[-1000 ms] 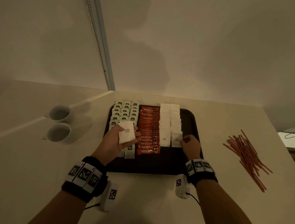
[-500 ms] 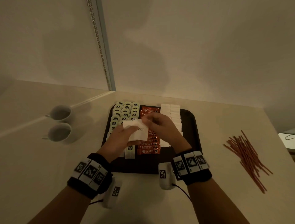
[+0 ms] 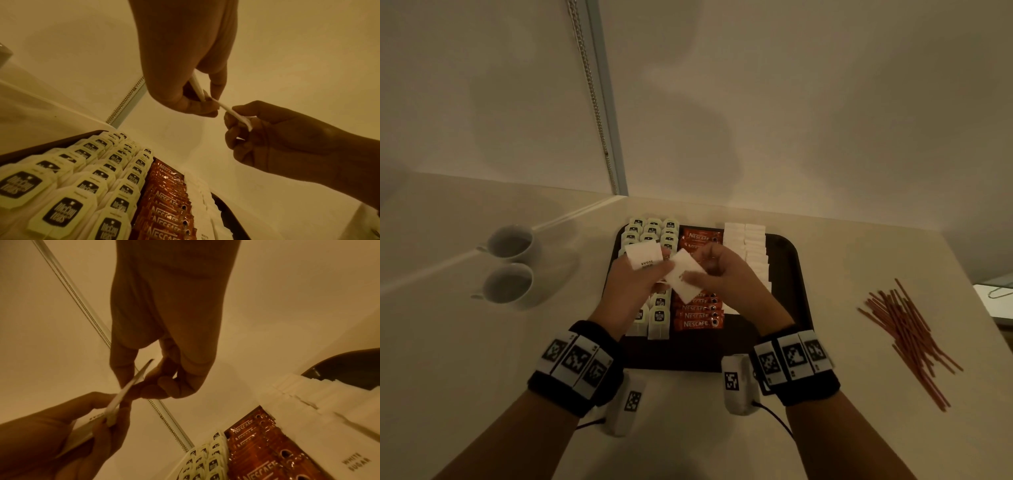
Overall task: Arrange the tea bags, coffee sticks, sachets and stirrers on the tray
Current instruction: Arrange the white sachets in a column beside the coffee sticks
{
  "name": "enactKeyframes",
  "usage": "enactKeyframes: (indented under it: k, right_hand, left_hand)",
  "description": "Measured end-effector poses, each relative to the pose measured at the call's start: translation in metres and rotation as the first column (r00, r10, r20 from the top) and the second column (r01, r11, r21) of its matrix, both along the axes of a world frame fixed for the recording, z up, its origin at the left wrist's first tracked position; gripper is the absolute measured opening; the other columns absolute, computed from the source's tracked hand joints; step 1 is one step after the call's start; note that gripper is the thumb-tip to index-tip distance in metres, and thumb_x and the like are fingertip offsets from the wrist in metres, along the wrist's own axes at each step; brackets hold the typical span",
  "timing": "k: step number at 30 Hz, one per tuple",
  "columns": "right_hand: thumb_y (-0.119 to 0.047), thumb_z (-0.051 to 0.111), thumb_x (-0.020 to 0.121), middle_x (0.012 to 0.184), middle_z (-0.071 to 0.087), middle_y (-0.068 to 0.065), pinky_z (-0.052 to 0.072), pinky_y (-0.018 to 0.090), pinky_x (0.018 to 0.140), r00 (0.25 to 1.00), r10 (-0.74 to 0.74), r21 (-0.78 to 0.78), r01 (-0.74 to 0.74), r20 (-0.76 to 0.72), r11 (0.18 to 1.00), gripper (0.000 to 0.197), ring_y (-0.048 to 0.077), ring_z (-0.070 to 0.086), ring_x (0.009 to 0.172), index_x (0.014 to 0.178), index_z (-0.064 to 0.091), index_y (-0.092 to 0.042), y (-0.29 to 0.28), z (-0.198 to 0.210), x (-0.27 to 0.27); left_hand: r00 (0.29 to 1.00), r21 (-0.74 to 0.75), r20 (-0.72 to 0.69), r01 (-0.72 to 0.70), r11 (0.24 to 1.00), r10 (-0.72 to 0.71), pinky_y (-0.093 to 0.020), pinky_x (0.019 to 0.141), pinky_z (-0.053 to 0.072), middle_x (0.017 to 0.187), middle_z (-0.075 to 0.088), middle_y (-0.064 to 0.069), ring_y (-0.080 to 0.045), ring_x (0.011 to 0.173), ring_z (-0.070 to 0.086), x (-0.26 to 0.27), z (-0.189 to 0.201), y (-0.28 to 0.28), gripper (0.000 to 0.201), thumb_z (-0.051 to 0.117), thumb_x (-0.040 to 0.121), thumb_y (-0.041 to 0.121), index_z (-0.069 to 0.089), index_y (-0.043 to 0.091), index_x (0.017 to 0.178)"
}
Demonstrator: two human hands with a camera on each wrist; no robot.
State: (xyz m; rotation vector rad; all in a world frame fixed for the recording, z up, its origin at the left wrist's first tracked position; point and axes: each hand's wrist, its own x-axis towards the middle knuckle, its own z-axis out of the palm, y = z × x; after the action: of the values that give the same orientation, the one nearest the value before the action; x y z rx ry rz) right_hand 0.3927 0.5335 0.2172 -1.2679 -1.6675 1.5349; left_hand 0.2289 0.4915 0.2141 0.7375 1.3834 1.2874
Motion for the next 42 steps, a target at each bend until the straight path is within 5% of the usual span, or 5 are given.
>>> enactKeyframes:
  k: [11,18,28,34,42]
  right_hand:
    - [-0.007,0.056,0.091,0.105,0.065,0.005,0.055,0.019,0.071,0.967,-0.249,-0.046,0.247,-0.059,0.968,0.011,0.010,0.067,0.090,0.100,0.062,-0.006,0.000,-0.014,0.049]
    - [-0.016,0.059,0.090,0.109,0.063,0.006,0.049,0.018,0.063,0.836,-0.409,-0.079,0.466,0.367,0.881,0.022,0.016,0.062,0.092,0.111,0.060,-0.008,-0.005,-0.084,0.091]
    - [-0.015,0.064,0.087,0.109,0.064,0.008,0.053,0.042,0.089,0.797,-0.412,-0.132,0.512,0.442,0.849,0.021,0.021,0.061,0.100,0.107,0.061,-0.010,-0.003,-0.118,0.074]
    - [-0.019,0.069,0.084,0.099,0.062,0.006,0.054,0.035,0.085,0.711,-0.430,0.046,0.490,0.556,0.871,0.023,0.020,0.061,0.093,0.101,0.060,-0.008,0.002,-0.123,0.067]
    - [-0.027,0.065,0.086,0.087,0.059,-0.002,0.047,0.020,0.068,0.705,-0.382,0.234,0.302,0.597,0.924,0.019,0.012,0.058,0.080,0.094,0.053,-0.014,0.003,-0.104,0.053]
  left_hand:
    - [0.996,-0.088,0.094,-0.002,0.996,0.010,-0.021,0.045,0.042,0.079,0.069,-0.011,-0.021,0.062,0.066,-0.007,-0.002,-0.003,0.023,0.046,0.097,0.021,0.064,0.006,0.097]
    - [0.972,-0.119,0.225,-0.046,0.992,0.072,-0.019,0.039,0.042,0.077,0.061,-0.016,-0.019,0.051,0.064,-0.012,0.003,-0.008,0.032,0.033,0.100,0.023,0.059,0.008,0.089]
    - [0.946,-0.143,0.314,-0.031,0.989,0.075,-0.018,0.038,0.043,0.063,0.063,-0.012,-0.020,0.048,0.063,-0.015,0.008,-0.009,0.050,0.025,0.102,0.036,0.060,0.004,0.083]
    - [0.955,-0.162,0.282,-0.043,0.986,0.088,-0.020,0.040,0.047,0.064,0.065,-0.014,-0.023,0.050,0.064,-0.014,0.008,-0.010,0.053,0.027,0.099,0.048,0.060,0.008,0.089]
    - [0.961,-0.159,0.277,0.029,0.987,0.016,-0.022,0.041,0.049,0.076,0.063,-0.021,-0.027,0.050,0.065,-0.010,0.004,-0.008,0.027,0.029,0.093,0.002,0.047,0.001,0.114]
